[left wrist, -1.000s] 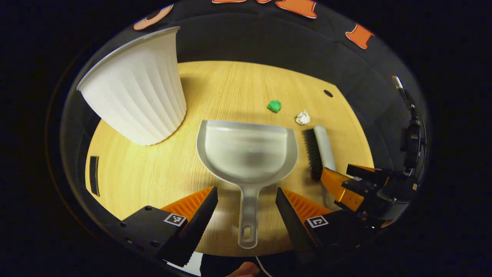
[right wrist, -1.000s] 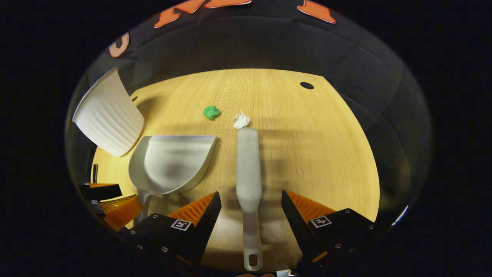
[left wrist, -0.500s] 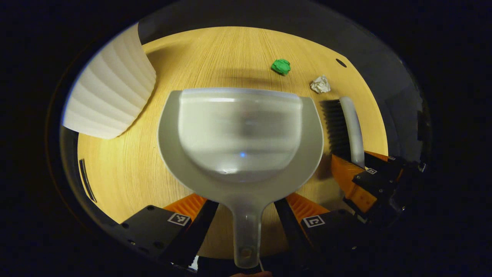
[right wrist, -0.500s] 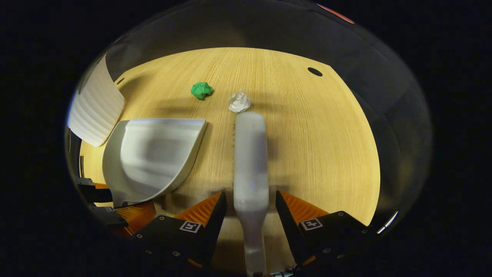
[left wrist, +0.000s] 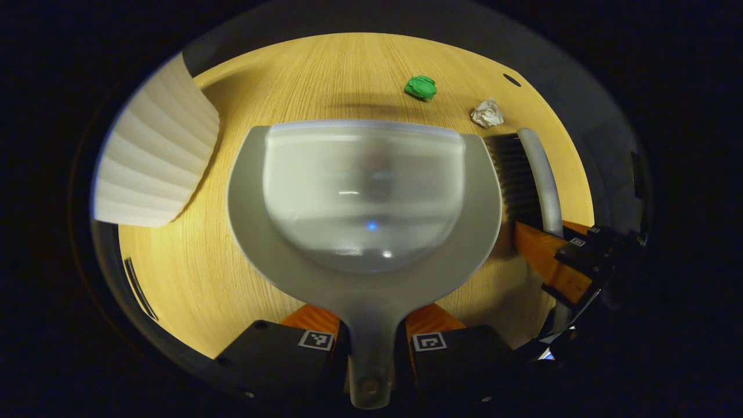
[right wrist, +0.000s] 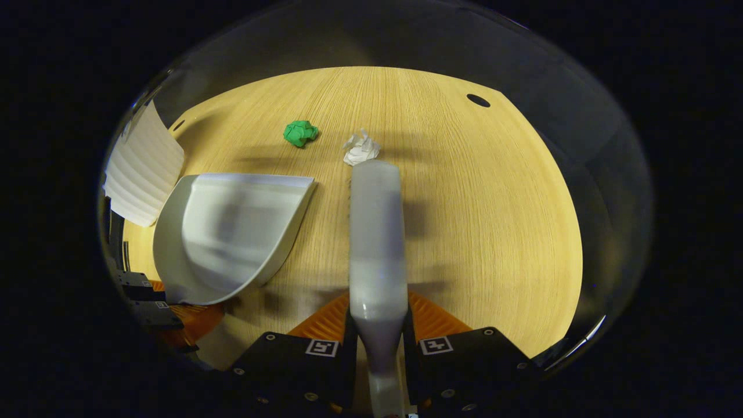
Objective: Pick up the small broom and dustpan from the desktop, sweep the trash into the dustpan with the broom, and then empty the trash into the garbage bin.
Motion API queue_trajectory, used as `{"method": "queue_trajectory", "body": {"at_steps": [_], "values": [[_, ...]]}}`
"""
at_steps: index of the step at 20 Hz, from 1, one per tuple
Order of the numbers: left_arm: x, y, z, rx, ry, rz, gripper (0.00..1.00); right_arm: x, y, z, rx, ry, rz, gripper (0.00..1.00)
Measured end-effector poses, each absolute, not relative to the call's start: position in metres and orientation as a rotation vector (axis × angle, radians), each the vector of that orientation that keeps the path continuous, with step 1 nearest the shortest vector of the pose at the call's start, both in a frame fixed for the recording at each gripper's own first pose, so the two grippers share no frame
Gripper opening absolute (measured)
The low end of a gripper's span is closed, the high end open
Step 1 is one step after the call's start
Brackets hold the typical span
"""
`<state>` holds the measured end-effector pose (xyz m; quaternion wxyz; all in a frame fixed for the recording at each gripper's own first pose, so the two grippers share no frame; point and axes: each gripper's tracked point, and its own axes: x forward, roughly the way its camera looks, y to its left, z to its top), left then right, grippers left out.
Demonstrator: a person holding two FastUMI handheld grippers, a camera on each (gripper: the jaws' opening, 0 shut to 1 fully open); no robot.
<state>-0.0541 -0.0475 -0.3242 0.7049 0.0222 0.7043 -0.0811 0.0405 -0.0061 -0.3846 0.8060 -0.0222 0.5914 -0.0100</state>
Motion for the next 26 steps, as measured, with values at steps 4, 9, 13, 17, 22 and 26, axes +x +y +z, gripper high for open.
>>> {"method": "queue_trajectory", "body": {"at_steps": [4, 9, 13, 17, 22, 26], "values": [[-0.038, -0.030, -0.320, 0.170, 1.524, -0.353, 0.32, 0.076, -0.052, -0.377, -0.023, 1.256, -0.055, 0.41], [-0.031, -0.017, -0.329, 0.351, 1.569, -0.566, 0.31, 0.163, -0.078, -0.362, -0.098, 1.241, 0.005, 0.31], [-0.011, -0.030, -0.355, 0.427, 1.574, -0.661, 0.31, 0.205, -0.042, -0.381, -0.191, 1.302, 0.176, 0.31], [0.001, -0.037, -0.360, 0.477, 1.591, -0.721, 0.31, 0.223, 0.003, -0.388, -0.304, 1.323, 0.386, 0.31], [0.005, -0.040, -0.360, 0.499, 1.553, -0.819, 0.31, 0.228, 0.070, -0.380, -0.305, 1.337, 0.652, 0.31], [0.000, -0.043, -0.362, 0.455, 1.559, -0.841, 0.31, 0.204, 0.096, -0.374, -0.271, 1.393, 0.792, 0.31]]}}
